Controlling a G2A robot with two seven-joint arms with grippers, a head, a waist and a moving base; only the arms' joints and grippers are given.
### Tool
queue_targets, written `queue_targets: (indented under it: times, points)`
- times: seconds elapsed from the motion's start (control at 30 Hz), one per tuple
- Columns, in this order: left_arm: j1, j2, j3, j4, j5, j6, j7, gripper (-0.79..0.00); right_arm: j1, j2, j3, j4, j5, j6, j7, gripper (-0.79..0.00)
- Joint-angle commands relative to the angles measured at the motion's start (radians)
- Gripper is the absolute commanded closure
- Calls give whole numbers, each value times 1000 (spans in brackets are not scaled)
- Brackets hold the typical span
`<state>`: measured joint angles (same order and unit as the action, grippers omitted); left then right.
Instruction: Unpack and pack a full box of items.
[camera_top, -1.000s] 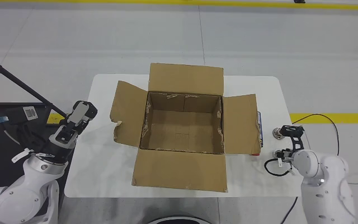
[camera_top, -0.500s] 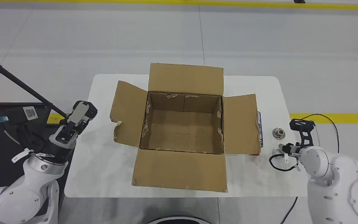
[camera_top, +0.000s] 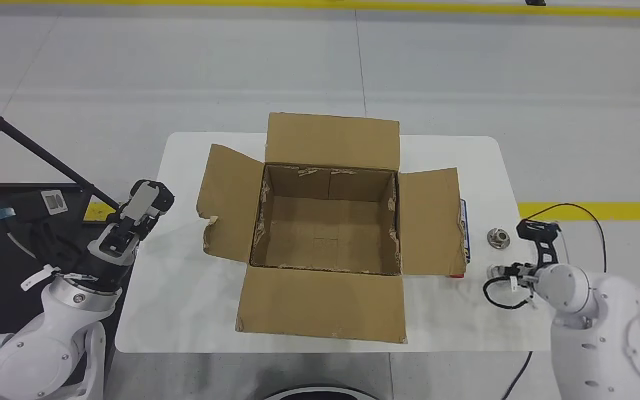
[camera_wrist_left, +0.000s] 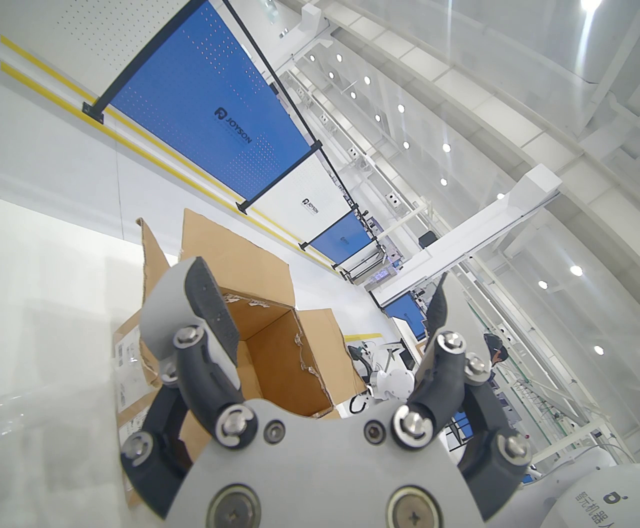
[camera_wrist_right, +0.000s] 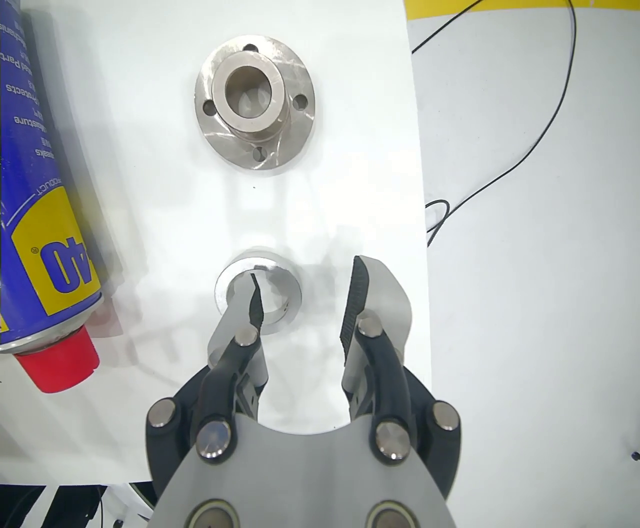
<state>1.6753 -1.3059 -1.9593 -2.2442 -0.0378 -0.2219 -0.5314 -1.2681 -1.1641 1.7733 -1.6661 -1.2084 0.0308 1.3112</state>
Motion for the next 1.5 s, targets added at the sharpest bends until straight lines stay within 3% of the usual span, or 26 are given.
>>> queue_targets:
  times: [0.0, 0.47, 0.6, 0.63, 0.93, 1.17, 1.33, 1.47]
  points:
    - [0, 0, 0, 0, 0, 0, 0, -785, -1, 1, -1, 4, 6, -1, -2, -360]
    - [0, 0, 0, 0, 0, 0, 0, -785, 19, 8, -29, 55, 34, -1, 0, -292]
    - [0, 0, 0, 0, 0, 0, 0, -785, 23, 10, -34, 61, 37, 3, -1, -89]
    - [0, 0, 0, 0, 0, 0, 0, -785, 24, 11, -35, 62, 37, 3, -1, 0]
    - [0, 0, 0, 0, 0, 0, 0, -785, 28, 19, -19, -35, 35, 13, -14, 0]
    - [0, 0, 0, 0, 0, 0, 0, -785, 83, 19, -35, -294, 117, 17, -62, 0]
    - [0, 0, 0, 0, 0, 0, 0, -785, 185, 15, -146, -449, 101, 43, -129, 0]
    - [0, 0, 0, 0, 0, 0, 0, -785, 288, 2, -312, -487, 90, 77, -206, 0]
